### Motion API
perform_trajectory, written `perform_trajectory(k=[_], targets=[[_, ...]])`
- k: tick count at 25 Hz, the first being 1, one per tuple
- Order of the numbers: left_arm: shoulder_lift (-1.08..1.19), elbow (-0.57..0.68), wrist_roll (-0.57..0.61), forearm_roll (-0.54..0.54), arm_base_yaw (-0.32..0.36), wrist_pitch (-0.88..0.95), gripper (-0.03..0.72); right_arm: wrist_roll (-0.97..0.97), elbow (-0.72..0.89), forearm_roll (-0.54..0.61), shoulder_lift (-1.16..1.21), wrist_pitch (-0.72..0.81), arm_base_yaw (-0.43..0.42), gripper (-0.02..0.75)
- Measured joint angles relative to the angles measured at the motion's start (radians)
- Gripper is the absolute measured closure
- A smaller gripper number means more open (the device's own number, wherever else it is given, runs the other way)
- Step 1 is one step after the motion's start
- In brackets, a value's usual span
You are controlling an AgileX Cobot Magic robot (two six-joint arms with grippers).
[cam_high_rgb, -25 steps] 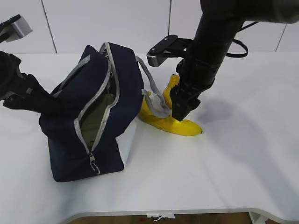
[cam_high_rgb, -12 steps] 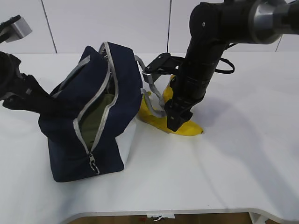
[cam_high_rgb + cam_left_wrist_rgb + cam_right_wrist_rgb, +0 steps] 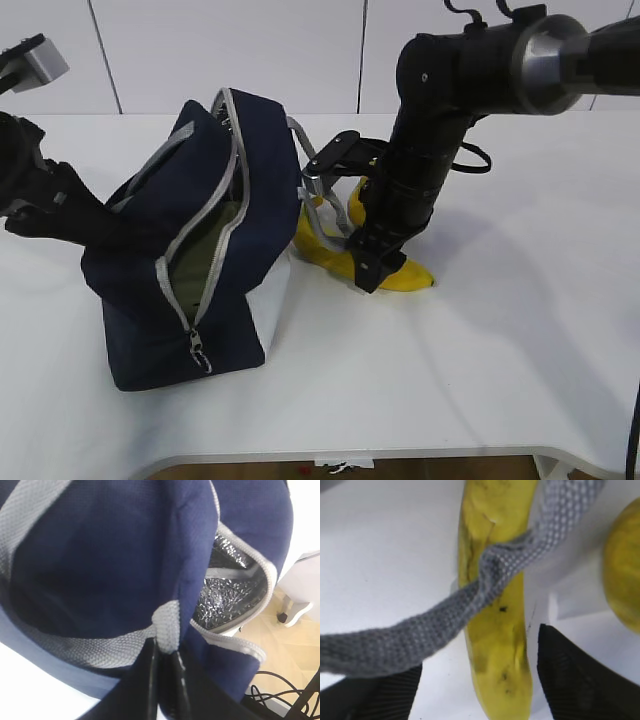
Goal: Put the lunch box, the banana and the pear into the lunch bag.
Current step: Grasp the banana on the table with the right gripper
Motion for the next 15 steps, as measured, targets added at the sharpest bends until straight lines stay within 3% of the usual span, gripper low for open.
perform_trajectory(k=[8, 15], targets=[[0.0, 0.0, 0.0, 0.002, 0.0, 0.014, 0.682, 0.0, 0.0, 0.036, 0.026, -0.004, 0.0, 0.247], [0.0, 0.0, 0.0, 0.004, 0.0, 0.016, 0.682, -0.001, 0.0, 0.04, 0.026, 0.029, 0.0, 0.437]])
